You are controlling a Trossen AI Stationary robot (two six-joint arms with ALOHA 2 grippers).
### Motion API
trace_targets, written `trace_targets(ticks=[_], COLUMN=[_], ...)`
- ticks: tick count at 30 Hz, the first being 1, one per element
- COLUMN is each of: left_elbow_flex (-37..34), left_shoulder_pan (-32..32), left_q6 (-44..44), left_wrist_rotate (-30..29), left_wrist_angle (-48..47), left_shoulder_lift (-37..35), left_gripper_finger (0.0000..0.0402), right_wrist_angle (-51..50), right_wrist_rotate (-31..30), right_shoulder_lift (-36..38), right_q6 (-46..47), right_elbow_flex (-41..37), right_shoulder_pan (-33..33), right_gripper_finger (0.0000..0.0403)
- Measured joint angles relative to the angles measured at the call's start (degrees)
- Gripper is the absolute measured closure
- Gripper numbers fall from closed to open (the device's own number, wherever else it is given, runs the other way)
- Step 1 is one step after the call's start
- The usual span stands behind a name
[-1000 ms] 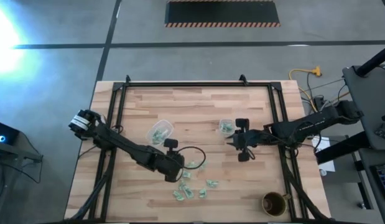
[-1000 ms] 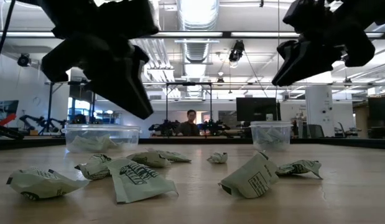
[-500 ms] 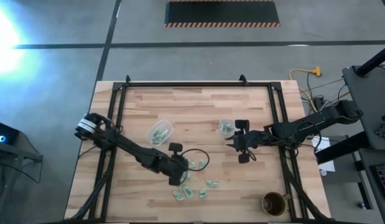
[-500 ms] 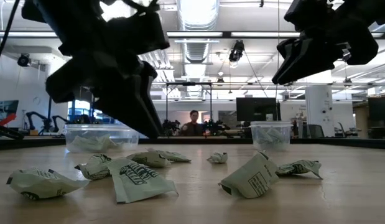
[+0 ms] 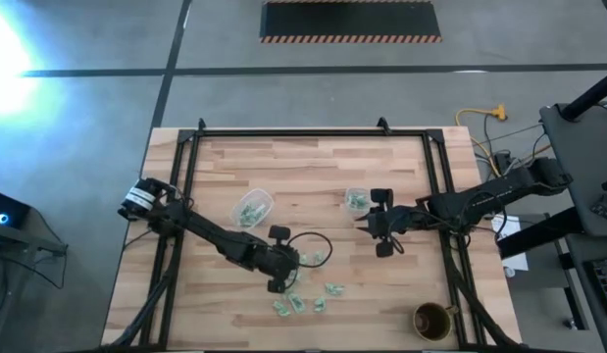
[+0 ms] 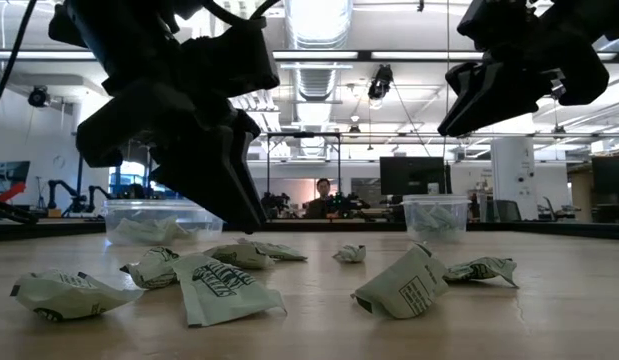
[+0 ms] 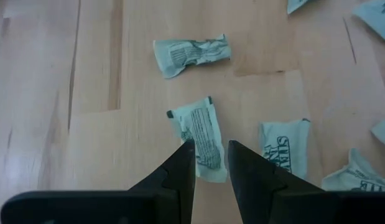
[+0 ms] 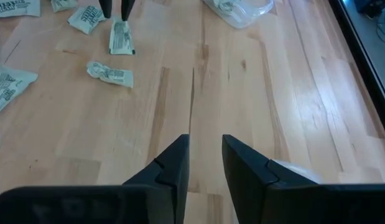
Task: Pick and place Stevia / Truvia into bins
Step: Put the light green stevia packet into the left transparent container
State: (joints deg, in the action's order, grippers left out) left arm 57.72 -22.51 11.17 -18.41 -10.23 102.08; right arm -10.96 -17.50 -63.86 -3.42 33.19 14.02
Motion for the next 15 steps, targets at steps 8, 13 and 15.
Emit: trace_targets(ticks=[8, 13, 15], left_elbow_flex=[-0.02, -0.12, -0.15], left_shoulder_pan=[0.13, 0.72, 0.94], left_q6=[-1.55, -2.07, -2.55], left_wrist_rotate=[0.02, 0.23, 0.24], left_wrist_angle=[0.98, 0.33, 0.83], left_shoulder_lift=[0.75, 1.90, 1.90], left_gripper_finger=[0.0322, 0.0322, 0.0322], right_wrist_angle=[0.02, 0.03, 0.23], right_wrist_rotate=[0.00, 0.00, 0.00], right_shoulder_lift=[0.00, -0.02, -0.02], right_q6=[0.00, 0.00, 0.00], right_elbow_flex=[0.00, -0.03, -0.14], right_shoulder_pan=[0.00, 0.00, 0.00], right_gripper_finger=[0.0328, 0.0330, 0.0329])
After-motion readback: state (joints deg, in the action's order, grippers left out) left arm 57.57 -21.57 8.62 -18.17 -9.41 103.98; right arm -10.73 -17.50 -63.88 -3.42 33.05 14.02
